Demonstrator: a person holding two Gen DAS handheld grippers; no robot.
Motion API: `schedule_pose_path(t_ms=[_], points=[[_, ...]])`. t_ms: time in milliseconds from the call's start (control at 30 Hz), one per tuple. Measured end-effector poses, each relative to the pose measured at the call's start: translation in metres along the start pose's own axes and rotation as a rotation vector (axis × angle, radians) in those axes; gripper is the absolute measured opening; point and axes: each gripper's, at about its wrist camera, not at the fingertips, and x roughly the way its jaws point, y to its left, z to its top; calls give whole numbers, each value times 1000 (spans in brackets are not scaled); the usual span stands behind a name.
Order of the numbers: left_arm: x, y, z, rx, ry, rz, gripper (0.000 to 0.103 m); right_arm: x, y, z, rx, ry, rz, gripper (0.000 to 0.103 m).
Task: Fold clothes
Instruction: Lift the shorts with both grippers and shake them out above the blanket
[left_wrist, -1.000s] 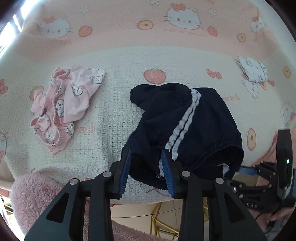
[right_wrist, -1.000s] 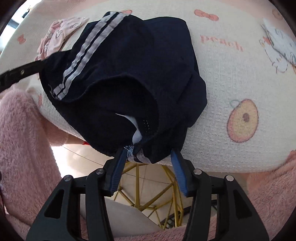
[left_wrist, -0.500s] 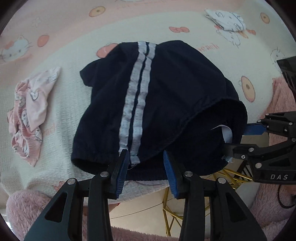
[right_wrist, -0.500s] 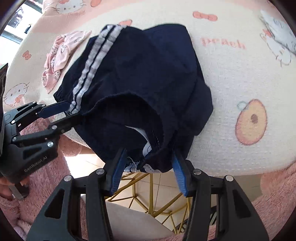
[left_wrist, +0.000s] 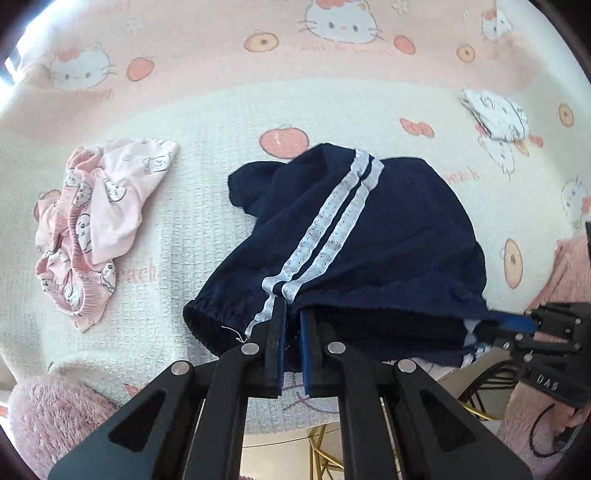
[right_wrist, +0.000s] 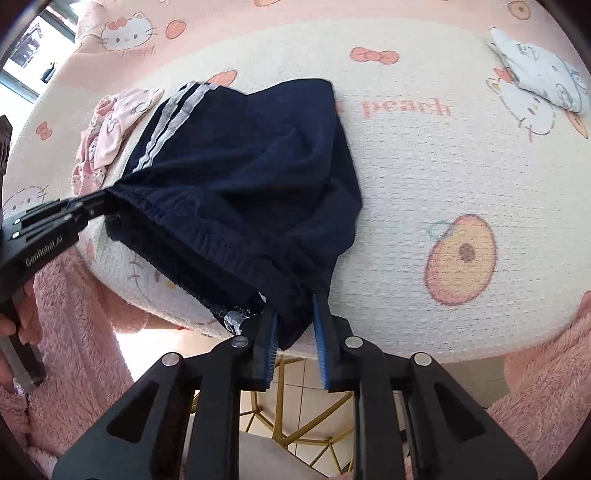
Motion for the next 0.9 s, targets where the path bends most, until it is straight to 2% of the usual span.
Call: schedule_pose_path(t_ms=[67, 100, 133, 233, 267, 300, 333, 367, 467, 567, 633, 700, 767, 833, 900], points=[[-13, 8, 2, -47, -37, -40, 7, 11, 10, -4, -36, 67, 4, 28], [-20, 11, 3, -71, -56, -63, 7, 18, 15, -8, -58, 107, 5, 40], [-28, 15, 4, -95, -75, -87, 7, 18, 20, -9, -74, 104, -4, 46], [-37, 15, 0, -110, -96, -81, 7, 14, 27, -9, -88, 84, -15, 45], [-40, 15, -1, -112, -100, -74, 7, 11, 25, -7, -69, 65, -6, 43], [-43, 14, -3, -113, -105, -67, 7, 6, 22, -4, -48, 43, 0, 37], [-46, 13, -6, -122, -112, -76, 7, -1, 20, -2, -37, 7, -18, 35], [-51, 13, -11, -138, -122, -101, 7, -8, 18, -1, -27, -30, -40, 35], [-56, 6, -17, -179, -158, -141, 7, -38, 20, 4, -51, -174, -179, 35], [-59, -7, -20, -169, -195, -141, 7, -69, 24, 5, -55, -301, -273, 33], [-53, -4, -19, -184, -187, -146, 7, -81, 22, 7, -38, -327, -261, 33], [-40, 2, -18, -204, -167, -144, 8, -76, 16, 9, -4, -274, -198, 33], [-15, 6, -20, -208, -116, -99, 21, -70, -11, 31, 34, -177, -138, 33], [17, 8, -24, -216, -3, -54, 22, -47, -10, 21, 81, -82, -91, 33], [24, 8, -27, -228, 9, -48, 22, -24, -7, 9, 128, 13, -44, 33]])
